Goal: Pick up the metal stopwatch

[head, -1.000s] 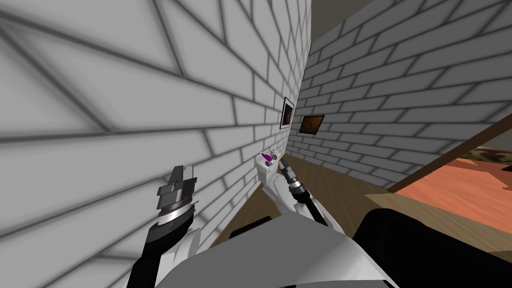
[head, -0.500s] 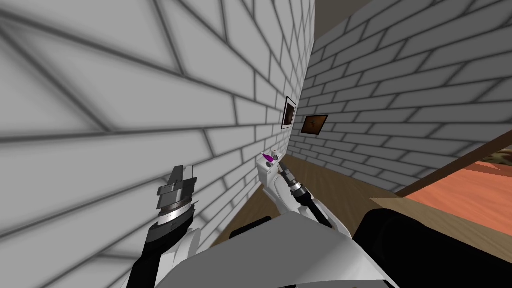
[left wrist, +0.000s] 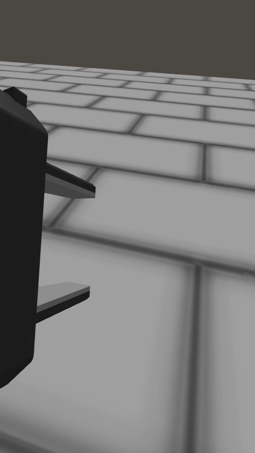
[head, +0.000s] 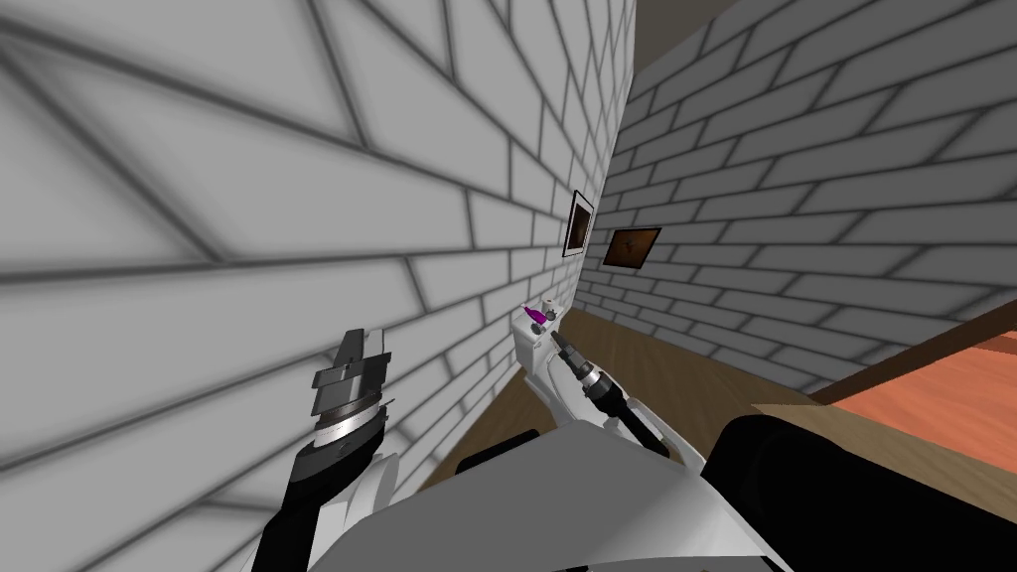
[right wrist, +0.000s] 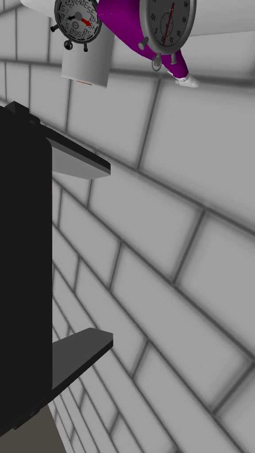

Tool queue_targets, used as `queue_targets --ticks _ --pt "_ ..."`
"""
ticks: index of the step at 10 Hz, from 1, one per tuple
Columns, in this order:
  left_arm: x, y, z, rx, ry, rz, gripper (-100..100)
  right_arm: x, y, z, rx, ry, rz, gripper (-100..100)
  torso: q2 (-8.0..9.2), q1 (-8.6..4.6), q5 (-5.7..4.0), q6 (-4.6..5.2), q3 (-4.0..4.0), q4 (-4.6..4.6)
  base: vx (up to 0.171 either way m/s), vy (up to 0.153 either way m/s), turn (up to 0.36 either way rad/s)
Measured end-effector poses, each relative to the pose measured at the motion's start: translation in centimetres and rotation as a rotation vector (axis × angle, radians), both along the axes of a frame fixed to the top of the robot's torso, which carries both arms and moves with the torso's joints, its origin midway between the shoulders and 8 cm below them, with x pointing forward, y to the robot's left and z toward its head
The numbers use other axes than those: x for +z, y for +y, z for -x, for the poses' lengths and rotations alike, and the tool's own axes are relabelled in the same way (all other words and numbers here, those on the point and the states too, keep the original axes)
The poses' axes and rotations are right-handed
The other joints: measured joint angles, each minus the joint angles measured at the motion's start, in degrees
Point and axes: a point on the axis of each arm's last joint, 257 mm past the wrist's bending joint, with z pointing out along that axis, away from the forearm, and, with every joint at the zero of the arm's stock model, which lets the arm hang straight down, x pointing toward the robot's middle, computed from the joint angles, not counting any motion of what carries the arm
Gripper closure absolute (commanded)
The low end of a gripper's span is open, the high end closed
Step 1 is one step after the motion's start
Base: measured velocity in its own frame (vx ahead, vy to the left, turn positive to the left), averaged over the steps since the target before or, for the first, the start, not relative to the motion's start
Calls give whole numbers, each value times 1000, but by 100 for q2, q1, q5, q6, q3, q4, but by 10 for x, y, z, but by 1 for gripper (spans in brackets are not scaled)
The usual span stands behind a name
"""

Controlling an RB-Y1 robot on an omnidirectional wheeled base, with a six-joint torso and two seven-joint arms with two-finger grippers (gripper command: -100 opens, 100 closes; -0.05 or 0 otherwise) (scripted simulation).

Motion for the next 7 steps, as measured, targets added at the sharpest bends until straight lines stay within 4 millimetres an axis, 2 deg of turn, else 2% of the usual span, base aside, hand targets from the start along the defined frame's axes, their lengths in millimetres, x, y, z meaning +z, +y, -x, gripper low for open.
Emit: queue_targets --ticks 7 --pt "0 0 0 0 0 0 0 -56 -7 18 102 173 137 -100 1 3 1 1 1 0 28 -9 58"
